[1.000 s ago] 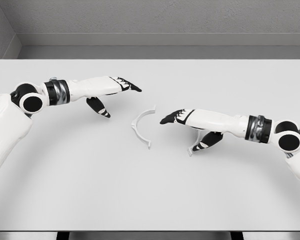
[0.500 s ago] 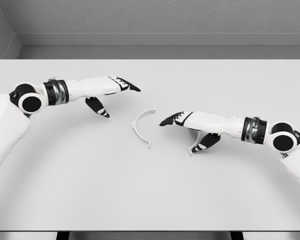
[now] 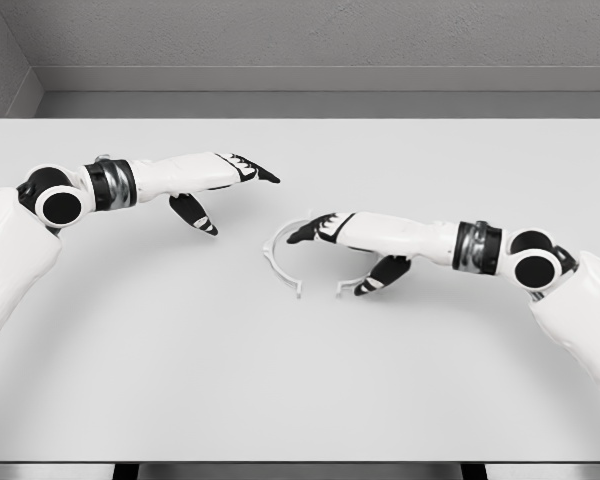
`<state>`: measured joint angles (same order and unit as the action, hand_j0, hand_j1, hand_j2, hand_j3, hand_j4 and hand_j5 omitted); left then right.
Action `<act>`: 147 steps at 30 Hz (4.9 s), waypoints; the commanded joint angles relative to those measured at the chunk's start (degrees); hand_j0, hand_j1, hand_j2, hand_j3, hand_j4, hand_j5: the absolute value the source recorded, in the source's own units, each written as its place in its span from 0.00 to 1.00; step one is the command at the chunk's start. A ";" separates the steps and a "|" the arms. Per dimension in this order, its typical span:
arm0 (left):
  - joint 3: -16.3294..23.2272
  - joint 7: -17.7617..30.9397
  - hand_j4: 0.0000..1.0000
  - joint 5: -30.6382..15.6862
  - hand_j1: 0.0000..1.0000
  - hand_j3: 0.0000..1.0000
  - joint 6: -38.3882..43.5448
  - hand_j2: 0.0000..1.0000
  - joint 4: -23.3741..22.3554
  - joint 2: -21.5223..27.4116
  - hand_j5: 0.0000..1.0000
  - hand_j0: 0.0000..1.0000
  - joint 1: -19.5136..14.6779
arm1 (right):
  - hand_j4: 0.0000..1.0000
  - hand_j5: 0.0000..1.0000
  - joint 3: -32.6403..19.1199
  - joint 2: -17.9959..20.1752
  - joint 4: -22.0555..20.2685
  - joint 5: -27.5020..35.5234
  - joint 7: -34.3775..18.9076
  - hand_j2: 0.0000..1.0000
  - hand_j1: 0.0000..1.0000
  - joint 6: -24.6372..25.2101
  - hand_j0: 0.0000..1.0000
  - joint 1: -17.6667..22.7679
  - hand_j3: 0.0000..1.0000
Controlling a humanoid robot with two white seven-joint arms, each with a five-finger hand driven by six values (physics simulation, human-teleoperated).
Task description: Assemble PVC drainage pipe clamps
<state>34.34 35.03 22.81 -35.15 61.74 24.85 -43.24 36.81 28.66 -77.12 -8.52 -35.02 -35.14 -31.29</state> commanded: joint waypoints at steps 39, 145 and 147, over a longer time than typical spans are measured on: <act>-0.06 -0.03 1.00 2.32 1.00 1.00 0.15 1.00 -11.99 -9.64 1.00 1.00 -2.55 | 1.00 1.00 -3.58 1.66 19.20 7.99 0.02 1.00 1.00 0.14 1.00 -4.75 1.00; -1.64 -0.03 1.00 -6.29 1.00 1.00 0.15 1.00 -11.29 -4.55 1.00 1.00 -2.99 | 1.00 1.00 0.90 -6.78 20.95 6.15 0.02 1.00 1.00 0.14 1.00 -9.49 1.00; -1.64 -0.03 1.00 -6.29 1.00 1.00 0.15 1.00 -11.29 -4.55 1.00 1.00 -2.99 | 1.00 1.00 0.72 -6.52 20.95 6.15 0.02 1.00 1.00 0.14 1.00 -9.84 1.00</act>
<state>32.78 35.03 17.02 -35.15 50.42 20.28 -46.23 37.64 22.07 -56.11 -2.82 -35.02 -35.14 -41.13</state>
